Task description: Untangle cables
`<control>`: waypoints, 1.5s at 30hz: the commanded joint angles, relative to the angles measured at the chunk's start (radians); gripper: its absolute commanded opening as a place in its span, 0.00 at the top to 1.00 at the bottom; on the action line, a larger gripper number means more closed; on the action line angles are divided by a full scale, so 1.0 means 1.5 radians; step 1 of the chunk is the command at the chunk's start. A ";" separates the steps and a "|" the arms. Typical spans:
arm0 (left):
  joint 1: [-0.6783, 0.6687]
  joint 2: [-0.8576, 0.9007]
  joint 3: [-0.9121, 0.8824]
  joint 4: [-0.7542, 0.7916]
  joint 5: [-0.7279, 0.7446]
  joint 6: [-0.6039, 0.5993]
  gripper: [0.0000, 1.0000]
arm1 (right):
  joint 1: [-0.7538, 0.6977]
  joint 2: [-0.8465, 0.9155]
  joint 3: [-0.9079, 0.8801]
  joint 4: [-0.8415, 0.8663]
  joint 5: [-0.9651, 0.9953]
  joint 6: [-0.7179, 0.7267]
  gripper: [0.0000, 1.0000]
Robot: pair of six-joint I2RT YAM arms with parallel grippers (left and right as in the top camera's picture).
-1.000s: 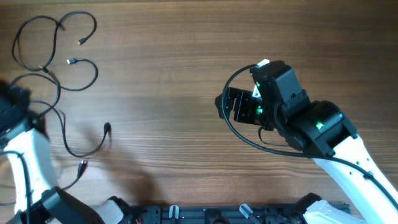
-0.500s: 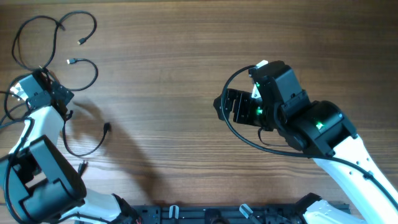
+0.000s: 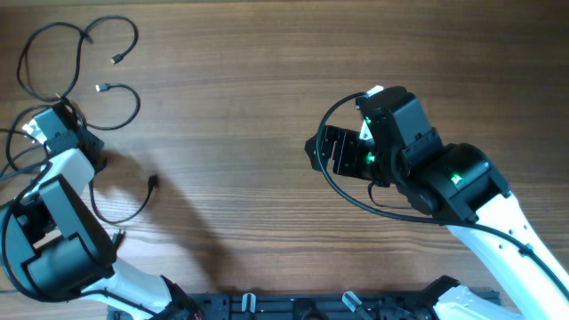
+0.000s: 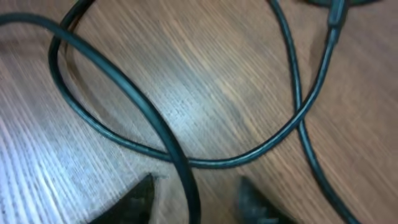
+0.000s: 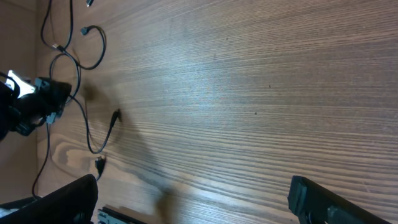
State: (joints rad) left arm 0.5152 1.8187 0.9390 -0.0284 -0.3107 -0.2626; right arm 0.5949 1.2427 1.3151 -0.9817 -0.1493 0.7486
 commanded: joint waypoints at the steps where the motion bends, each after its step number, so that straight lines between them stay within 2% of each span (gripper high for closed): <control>1: 0.002 0.008 0.005 0.005 0.000 0.001 0.64 | 0.001 0.007 -0.001 0.003 -0.007 0.016 0.00; 3: 0.008 0.008 0.005 0.005 -0.002 0.001 0.67 | 0.001 0.007 -0.001 0.003 -0.007 0.026 0.00; 4: 0.013 0.008 0.005 0.004 -0.013 0.001 0.76 | 0.001 0.007 -0.001 0.003 -0.009 0.026 0.00; 8: 0.031 0.007 0.005 0.001 -0.048 0.001 0.96 | 0.001 0.007 -0.001 -0.001 -0.009 0.025 0.00; 10: 0.041 0.007 0.005 -0.003 -0.048 0.002 0.96 | 0.001 0.007 -0.001 -0.002 -0.009 0.026 0.00; 14: 0.045 0.001 0.006 0.005 -0.048 0.073 0.96 | 0.001 0.007 -0.001 0.000 -0.009 0.025 0.00; 21: 0.045 -0.047 0.014 0.010 -0.063 0.073 0.96 | 0.001 0.007 -0.001 -0.004 -0.009 0.024 0.00; 26: 0.052 -0.063 0.021 0.009 -0.139 0.073 0.96 | 0.001 0.007 -0.001 -0.005 -0.009 0.024 0.00; 34: 0.106 -0.062 0.021 -0.025 -0.138 0.073 0.95 | 0.001 0.007 -0.001 -0.004 -0.009 0.024 0.00; 35: 0.110 -0.062 0.021 -0.026 -0.138 0.073 0.91 | 0.000 0.007 -0.001 -0.004 -0.009 0.024 0.00; 36: 0.112 -0.062 0.021 -0.026 -0.138 0.073 0.78 | 0.000 0.007 -0.001 -0.004 -0.009 0.024 0.00; 39: 0.111 -0.062 0.021 -0.026 -0.135 0.073 0.24 | 0.001 0.007 -0.001 -0.004 -0.009 0.024 0.00; 40: 0.109 -0.063 0.021 -0.026 -0.130 0.073 0.01 | 0.001 0.007 -0.001 -0.004 -0.009 0.024 0.00; 45: 0.078 -0.078 0.021 -0.008 -0.130 0.073 0.00 | 0.001 0.007 -0.001 -0.004 -0.008 0.024 0.00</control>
State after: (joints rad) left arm 0.6701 1.7462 0.9543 -0.0628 -0.5011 -0.1581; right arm 0.5949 1.2427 1.3151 -0.9874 -0.1501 0.7746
